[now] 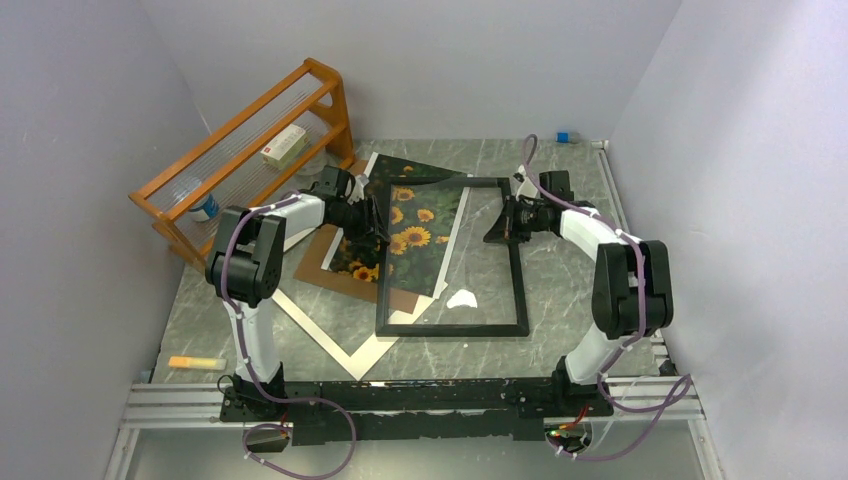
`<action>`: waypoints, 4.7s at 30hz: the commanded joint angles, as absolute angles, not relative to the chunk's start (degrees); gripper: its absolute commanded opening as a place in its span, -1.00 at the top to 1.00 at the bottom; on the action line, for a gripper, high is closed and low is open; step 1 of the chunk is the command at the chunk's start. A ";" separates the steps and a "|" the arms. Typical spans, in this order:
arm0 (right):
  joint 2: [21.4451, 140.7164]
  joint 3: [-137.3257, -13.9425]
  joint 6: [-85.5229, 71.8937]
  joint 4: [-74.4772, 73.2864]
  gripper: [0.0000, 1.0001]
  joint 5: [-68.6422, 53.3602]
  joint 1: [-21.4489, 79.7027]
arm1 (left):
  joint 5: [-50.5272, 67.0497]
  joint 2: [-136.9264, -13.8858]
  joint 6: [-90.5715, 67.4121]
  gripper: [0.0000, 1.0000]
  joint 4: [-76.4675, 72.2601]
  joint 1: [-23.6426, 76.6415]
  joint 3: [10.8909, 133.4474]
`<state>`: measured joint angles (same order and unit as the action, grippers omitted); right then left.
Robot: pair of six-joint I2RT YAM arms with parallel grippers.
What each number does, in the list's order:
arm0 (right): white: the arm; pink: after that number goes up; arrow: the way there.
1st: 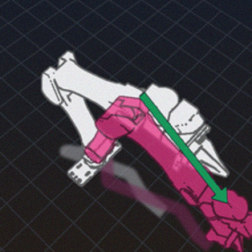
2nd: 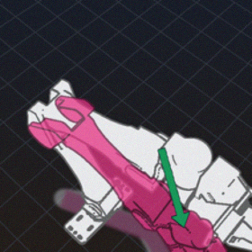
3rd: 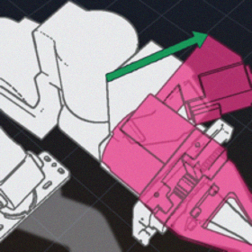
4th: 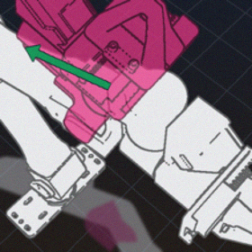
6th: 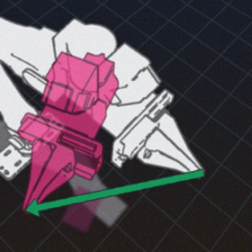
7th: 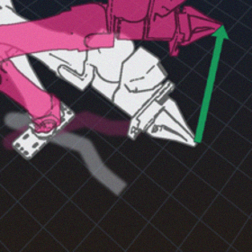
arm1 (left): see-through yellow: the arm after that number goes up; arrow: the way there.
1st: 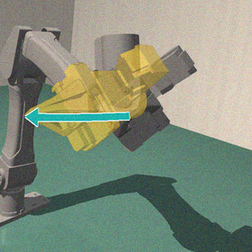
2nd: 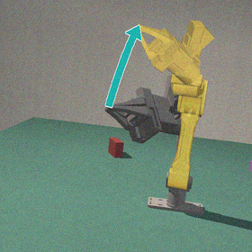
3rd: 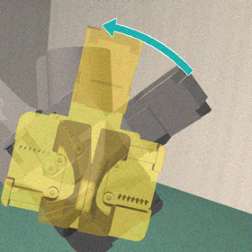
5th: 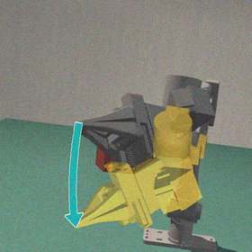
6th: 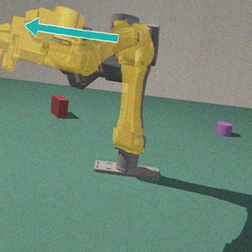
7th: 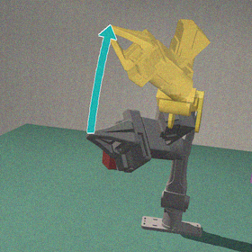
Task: Put the photo into the frame
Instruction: Place the photo frame item in the photo frame, then move the photo frame to the center of the board.
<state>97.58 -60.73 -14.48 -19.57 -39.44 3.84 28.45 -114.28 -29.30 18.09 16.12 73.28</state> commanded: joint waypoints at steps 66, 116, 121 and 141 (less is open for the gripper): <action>94.62 -61.61 -17.55 -15.48 -0.40 -22.64 8.18 | 19.84 -120.99 -27.56 -0.01 27.45 17.58 72.97; 77.21 -48.53 -35.84 -36.63 0.05 -4.55 17.97 | 26.36 -117.37 -26.79 -0.15 27.08 16.61 73.31; 79.08 -47.86 -36.30 -39.59 0.07 -7.19 18.08 | 26.60 -117.86 -27.37 -0.15 26.61 16.61 73.13; 79.27 -46.26 -31.48 -34.37 0.15 -13.54 21.11 | 26.54 -117.60 -27.60 -0.16 26.36 16.52 72.51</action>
<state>81.62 -46.09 -33.47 -38.20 -7.99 19.44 30.28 -115.81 -29.36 20.40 16.21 75.44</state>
